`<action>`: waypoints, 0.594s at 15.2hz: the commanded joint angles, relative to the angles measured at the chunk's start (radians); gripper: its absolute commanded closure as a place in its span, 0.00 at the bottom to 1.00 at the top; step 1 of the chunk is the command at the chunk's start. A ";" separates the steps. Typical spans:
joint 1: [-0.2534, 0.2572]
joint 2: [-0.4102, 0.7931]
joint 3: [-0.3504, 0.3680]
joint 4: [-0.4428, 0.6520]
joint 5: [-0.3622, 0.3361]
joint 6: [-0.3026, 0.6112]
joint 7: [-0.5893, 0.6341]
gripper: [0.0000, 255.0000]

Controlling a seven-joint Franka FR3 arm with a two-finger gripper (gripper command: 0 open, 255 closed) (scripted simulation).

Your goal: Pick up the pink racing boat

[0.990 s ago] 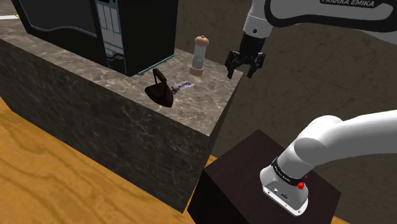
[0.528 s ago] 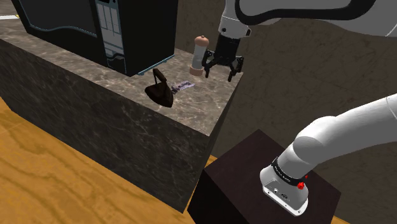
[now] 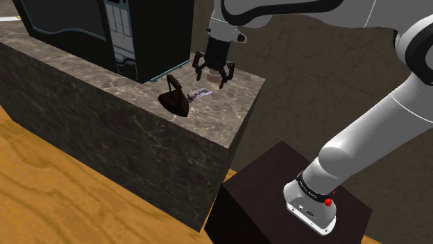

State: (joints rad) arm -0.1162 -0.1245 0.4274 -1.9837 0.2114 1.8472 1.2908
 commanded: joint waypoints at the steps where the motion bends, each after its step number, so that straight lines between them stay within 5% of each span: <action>1: -0.004 0.082 0.014 0.060 -0.010 0.026 0.110 0.00; 9: 0.002 0.134 0.019 0.013 -0.018 0.125 0.142 0.00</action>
State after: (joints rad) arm -0.1161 0.0057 0.4442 -1.9582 0.1938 1.9550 1.4312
